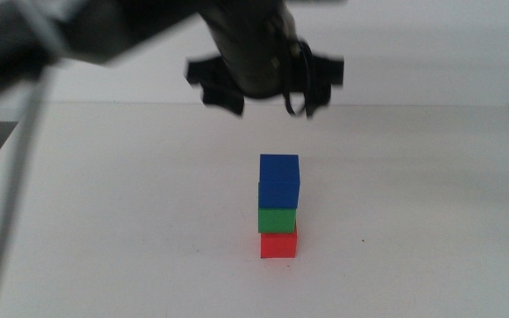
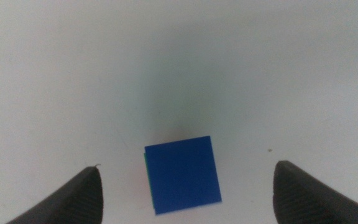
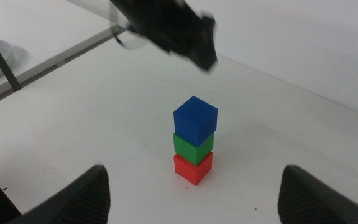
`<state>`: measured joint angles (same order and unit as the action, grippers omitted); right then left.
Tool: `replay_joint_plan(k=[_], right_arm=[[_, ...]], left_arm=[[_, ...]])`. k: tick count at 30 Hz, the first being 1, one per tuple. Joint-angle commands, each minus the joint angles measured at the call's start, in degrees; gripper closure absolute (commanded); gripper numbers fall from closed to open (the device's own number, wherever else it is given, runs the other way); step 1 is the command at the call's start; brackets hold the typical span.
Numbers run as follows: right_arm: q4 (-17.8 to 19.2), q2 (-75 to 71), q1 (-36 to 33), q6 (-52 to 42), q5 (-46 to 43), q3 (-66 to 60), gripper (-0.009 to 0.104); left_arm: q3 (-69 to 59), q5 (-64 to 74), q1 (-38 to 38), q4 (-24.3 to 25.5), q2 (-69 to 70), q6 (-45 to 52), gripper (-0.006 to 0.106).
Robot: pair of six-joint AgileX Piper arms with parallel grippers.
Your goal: Stack red cubes first, then green, then blue cubes in a specific spot.
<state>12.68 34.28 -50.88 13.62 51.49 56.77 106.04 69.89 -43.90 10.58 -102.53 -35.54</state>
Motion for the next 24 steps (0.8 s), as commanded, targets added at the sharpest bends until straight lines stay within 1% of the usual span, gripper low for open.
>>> replay_joint_plan(k=[1, 4, 7, 9, 15, 18, 20, 23, 24], right_arm=[[0.23, -0.23, 0.02, -0.37, -0.51, -0.47, 0.005], [0.23, -0.23, 0.02, -0.37, -0.51, -0.47, 0.005], [0.23, -0.23, 0.02, -0.37, -0.51, -0.47, 0.005], [0.23, -0.23, 0.02, -0.37, -0.51, -0.47, 0.005], [0.23, -0.23, 0.02, -0.37, -0.51, -0.47, 0.005], [0.23, -0.23, 0.02, -0.37, -0.51, -0.47, 0.005], [0.23, -0.23, 0.02, -0.37, -0.51, -0.47, 0.005], [0.23, -0.23, 0.02, -0.37, -0.51, -0.47, 0.005], [0.23, -0.23, 0.02, -0.37, -0.51, -0.47, 0.005]], left_arm=[[0.47, 0.07, -0.08, 0.78, 4.87, 1.54, 0.007], [-0.84, 0.07, 0.74, 2.2, 10.81, 5.32, 0.007], [-3.01, 0.07, 2.34, 2.99, 16.37, 13.18, 0.007], [-5.06, 0.07, 4.38, 3.09, 20.05, 17.27, 0.007], [-14.26, 0.07, 12.36, 3.33, 29.5, 24.65, 0.007], [-20.09, 0.07, 18.17, 0.97, 34.66, 27.27, 0.007], [-25.77, -2.02, 23.26, -3.76, 39.79, 33.11, 0.007], [-35.23, -11.59, 30.79, -11.72, 48.94, 42.92, 0.007], [-38.84, -14.15, 32.7, -13.21, 51.54, 44.67, 0.007]])
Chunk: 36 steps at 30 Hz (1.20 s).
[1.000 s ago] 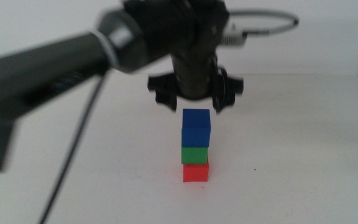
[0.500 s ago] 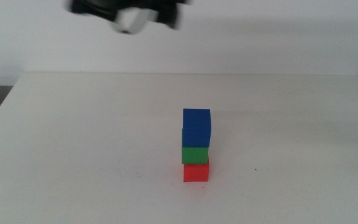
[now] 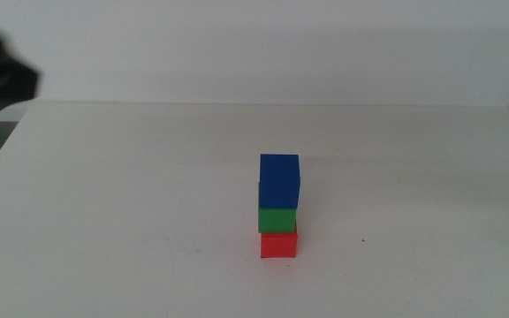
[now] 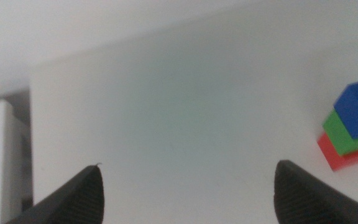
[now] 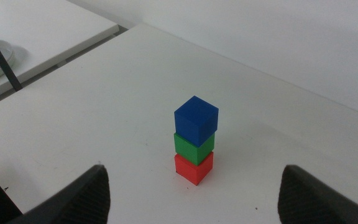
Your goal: Stack red cubes first, then green, then blue cubes in a specific spot.
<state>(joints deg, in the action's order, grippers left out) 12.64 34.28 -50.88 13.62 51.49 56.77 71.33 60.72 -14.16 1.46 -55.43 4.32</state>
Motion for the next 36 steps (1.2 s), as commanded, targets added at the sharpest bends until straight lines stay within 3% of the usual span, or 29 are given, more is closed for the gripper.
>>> replay_joint_plan(k=[1, 5, 10, 32, 36], right_arm=[[0.27, -0.23, 0.02, -0.37, -0.51, -0.47, 0.005], [0.27, -0.23, 0.02, -0.37, -0.51, -0.47, 0.005], [0.27, -0.23, 0.02, -0.37, -0.51, -0.47, 0.005], [-0.04, -0.23, 0.02, -0.37, -0.53, -0.71, 0.005], [1.6, -1.97, 0.24, -0.37, -8.22, -7.02, 0.005]], left_arm=[[-7.72, -7.92, 5.19, -5.24, 7.53, 5.69, 0.007], [-19.05, -15.24, 11.34, -9.21, 18.3, 5.87, 0.007], [-25.09, -14.76, 13.58, -12.1, 26.74, 5.87, 0.007], [-26.41, -14.6, 13.58, -12.45, 36.66, 5.95, 0.007], [-31.2, -17.47, 13.58, -12.45, 38.3, 5.95, 0.007]])
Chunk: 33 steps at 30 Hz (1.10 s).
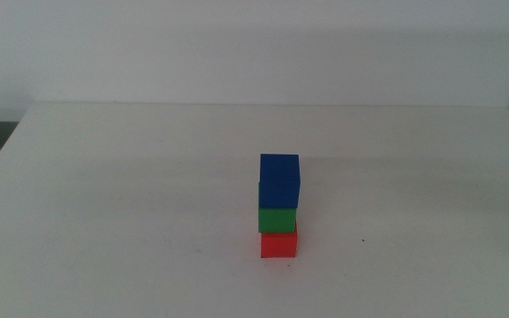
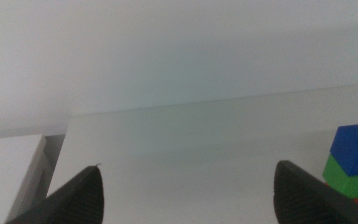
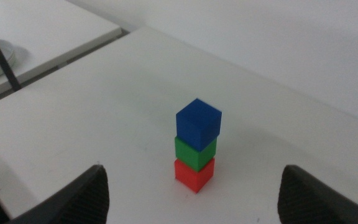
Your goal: Stack red cubes first, then green, then blue cubes in a specific spot.
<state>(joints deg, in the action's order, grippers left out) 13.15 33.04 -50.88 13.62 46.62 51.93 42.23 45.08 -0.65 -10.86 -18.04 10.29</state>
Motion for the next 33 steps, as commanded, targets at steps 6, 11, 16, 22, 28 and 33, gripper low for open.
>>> replay_joint_plan(k=[6, 11, 16, 22, 28, 33], right_arm=[[-5.66, -3.46, 8.72, -0.37, -15.15, -18.12, 0.005], [-10.0, -4.8, 22.04, -0.37, -31.2, -28.92, 0.005], [-11.81, -11.3, 35.04, -0.37, -35.29, -36.41, 0.005], [-11.81, -23.26, 44.71, -0.37, -34.26, -43.65, 0.005], [-11.81, -33.04, 46.46, -0.37, -34.41, -50.39, 0.005], [-11.81, -33.04, 46.35, -0.37, -34.57, -51.93, 0.005]], left_arm=[[-13.99, -14.86, 0.07, -0.12, 7.85, -0.01, 0.007], [-20.95, -15.1, 0.07, -0.12, 11.7, -0.01, 0.007], [-26.78, -21.57, 0.07, -0.12, 14.92, -0.01, 0.007], [-33.49, -24.23, 0.07, -0.12, 16.23, -0.01, 0.007], [-39.13, -30.02, 0.07, -0.12, 16.32, -0.01, 0.007], [-42.23, -31.87, 0.07, 0.02, 16.69, -0.01, 0.007]])
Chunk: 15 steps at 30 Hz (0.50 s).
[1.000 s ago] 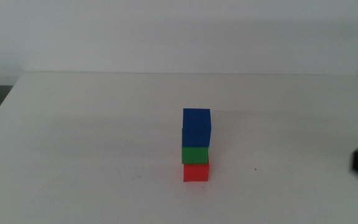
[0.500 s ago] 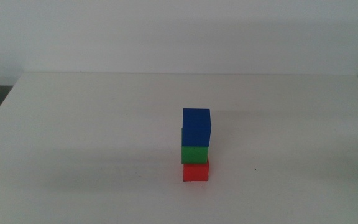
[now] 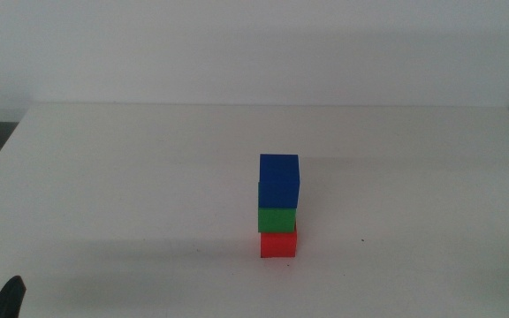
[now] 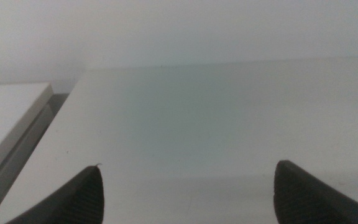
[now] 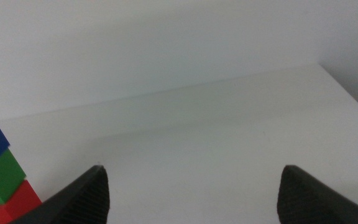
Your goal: Stack red cubes first, then green, then blue cubes in a specific spot.
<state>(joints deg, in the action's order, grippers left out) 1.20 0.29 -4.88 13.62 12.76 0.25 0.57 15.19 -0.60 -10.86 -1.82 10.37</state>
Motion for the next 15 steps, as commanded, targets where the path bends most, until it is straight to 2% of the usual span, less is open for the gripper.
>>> replay_joint_plan(k=[1, 15], right_arm=[[0.28, -0.29, 0.35, -0.37, 0.83, -0.25, 0.005], [0.81, -0.29, 0.35, -0.37, 0.54, -0.25, 0.005]], left_arm=[[-0.57, -2.74, 0.02, 0.02, 0.46, -0.09, 0.007], [-0.57, -3.44, 0.02, 0.35, 0.46, -0.09, 0.007]])
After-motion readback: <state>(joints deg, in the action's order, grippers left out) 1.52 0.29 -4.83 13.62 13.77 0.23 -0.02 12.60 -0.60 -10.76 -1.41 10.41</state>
